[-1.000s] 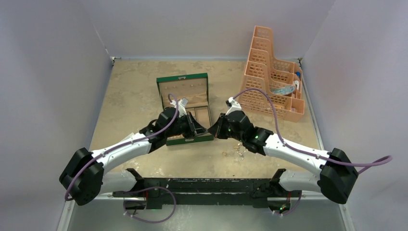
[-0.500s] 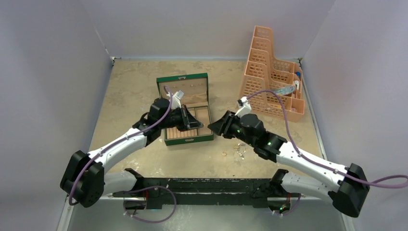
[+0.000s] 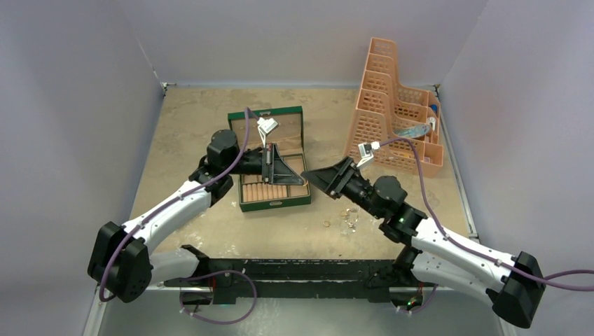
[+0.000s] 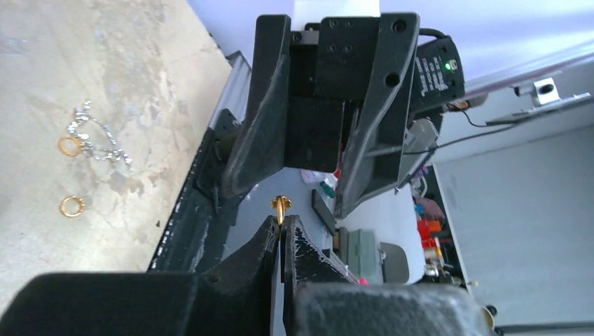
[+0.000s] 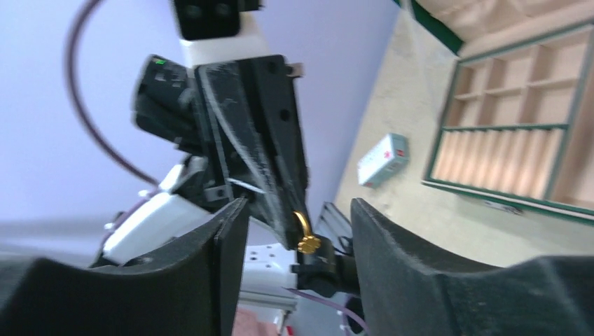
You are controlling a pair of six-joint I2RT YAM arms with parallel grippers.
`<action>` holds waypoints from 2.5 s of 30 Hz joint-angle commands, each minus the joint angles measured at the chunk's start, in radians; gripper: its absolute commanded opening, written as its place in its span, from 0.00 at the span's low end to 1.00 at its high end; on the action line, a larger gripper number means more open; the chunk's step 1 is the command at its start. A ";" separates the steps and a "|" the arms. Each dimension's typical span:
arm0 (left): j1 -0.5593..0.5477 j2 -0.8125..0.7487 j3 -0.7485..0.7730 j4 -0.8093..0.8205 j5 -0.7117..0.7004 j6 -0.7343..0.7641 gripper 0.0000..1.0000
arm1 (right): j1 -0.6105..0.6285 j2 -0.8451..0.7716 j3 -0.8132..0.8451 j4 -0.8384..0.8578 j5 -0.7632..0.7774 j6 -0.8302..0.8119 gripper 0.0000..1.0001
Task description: Organize the mixed jewelry
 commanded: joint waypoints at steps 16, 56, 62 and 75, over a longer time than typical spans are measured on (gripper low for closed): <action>0.002 -0.030 -0.082 0.341 -0.033 -0.285 0.00 | -0.001 -0.090 -0.052 0.219 -0.046 0.043 0.53; 0.000 0.023 -0.160 0.570 -0.087 -0.415 0.00 | -0.006 -0.055 0.025 0.117 -0.014 0.007 0.32; 0.000 0.024 -0.172 0.587 -0.091 -0.423 0.00 | -0.010 -0.054 0.024 0.105 -0.012 0.011 0.20; 0.002 -0.131 -0.253 0.352 -0.289 -0.169 0.73 | -0.013 -0.019 0.096 -0.072 0.063 -0.077 0.09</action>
